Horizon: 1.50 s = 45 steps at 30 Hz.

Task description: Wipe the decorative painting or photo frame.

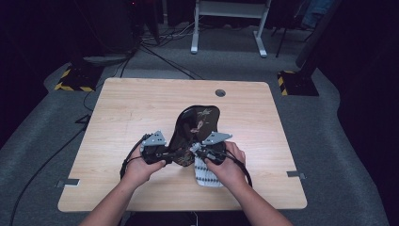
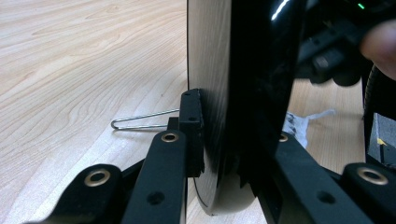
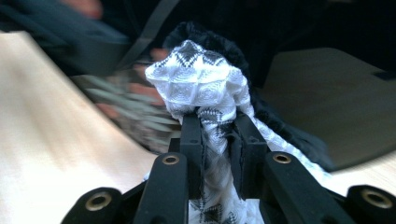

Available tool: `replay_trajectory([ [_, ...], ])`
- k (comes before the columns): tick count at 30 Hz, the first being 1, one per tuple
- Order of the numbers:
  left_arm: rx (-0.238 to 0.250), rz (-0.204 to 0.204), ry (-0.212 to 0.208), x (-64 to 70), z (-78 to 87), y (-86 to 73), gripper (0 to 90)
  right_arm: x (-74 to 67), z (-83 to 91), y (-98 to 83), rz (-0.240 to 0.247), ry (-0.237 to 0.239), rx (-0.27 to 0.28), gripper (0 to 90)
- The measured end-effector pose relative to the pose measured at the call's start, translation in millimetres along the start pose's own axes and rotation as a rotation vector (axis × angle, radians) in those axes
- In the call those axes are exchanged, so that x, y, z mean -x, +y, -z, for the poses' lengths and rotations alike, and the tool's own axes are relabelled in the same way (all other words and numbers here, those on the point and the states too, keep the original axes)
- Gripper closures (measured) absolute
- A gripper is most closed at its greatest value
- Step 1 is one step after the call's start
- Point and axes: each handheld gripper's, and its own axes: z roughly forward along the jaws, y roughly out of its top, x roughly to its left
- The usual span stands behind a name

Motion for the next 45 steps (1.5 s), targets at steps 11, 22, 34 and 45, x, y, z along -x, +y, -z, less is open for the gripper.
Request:
replay_trajectory([
  [11, 0.001, -0.002, -0.001, -0.4, 0.1, -0.1, 78.1, 53.1, 9.7, -10.7, -0.100, -0.126, -0.001, 77.8],
  [22, 0.002, 0.014, -0.011, 0.4, -0.7, -0.3, 77.1, 36.1, 4.4, -8.1, -0.073, -0.067, -0.007, 77.6],
  [34, 0.001, 0.007, -0.005, -0.2, 0.0, -0.4, 77.7, -7.0, -5.7, -1.5, 0.029, 0.033, -0.020, 77.7],
  [45, 0.002, 0.009, -0.014, -0.3, -0.1, -0.7, 77.3, 45.1, 1.3, -15.7, -0.071, -0.097, -0.035, 77.6],
])
